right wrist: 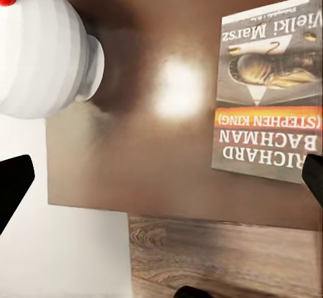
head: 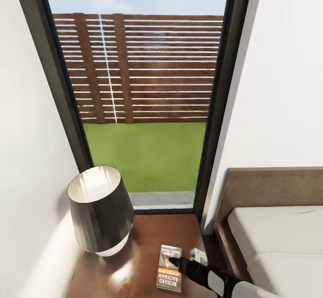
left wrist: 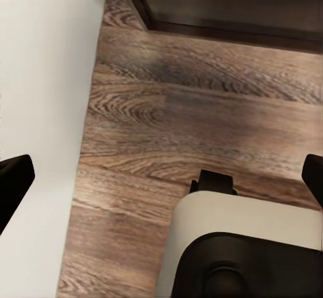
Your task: In the bedroom, move the book from the bed onto either nightstand, and place the two sandals side by side next to the bed.
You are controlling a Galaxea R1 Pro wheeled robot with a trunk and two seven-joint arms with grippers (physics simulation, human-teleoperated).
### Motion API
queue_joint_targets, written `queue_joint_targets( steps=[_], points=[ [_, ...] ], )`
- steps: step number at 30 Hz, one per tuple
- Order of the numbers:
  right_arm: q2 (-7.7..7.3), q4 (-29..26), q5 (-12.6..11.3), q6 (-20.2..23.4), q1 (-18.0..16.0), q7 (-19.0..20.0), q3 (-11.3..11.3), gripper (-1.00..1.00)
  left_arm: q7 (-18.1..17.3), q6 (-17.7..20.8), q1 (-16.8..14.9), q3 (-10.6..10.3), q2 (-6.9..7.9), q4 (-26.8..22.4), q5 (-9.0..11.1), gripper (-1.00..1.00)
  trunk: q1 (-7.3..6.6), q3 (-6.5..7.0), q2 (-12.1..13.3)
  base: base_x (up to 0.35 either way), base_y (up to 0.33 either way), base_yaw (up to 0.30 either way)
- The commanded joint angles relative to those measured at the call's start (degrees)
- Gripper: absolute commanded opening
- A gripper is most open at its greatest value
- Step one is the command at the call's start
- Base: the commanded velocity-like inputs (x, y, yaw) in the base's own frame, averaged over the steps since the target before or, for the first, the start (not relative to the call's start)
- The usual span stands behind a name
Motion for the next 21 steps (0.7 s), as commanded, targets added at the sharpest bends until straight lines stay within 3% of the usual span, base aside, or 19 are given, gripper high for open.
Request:
queue_joint_targets(
  steps=[1, 21],
  points=[
    [-0.02, 0.09, -0.64, 0.12, 0.59, 0.08, -0.18, 1.00, 0.33, -0.12, -0.02, -0.48, 0.05, -0.06, 0.31, 1.00, -0.23, 0.13, 0.39, 0.000, 0.000, 0.000],
    [-0.85, 0.22, -0.58, -1.39, 12.59, -6.09, -0.17, 1.00, 0.21, -0.16, -0.02, -0.94, -0.41, 2.34, -0.03, 1.00, -4.62, 3.72, 8.41, 0.000, 0.000, 0.000]
  ],
)
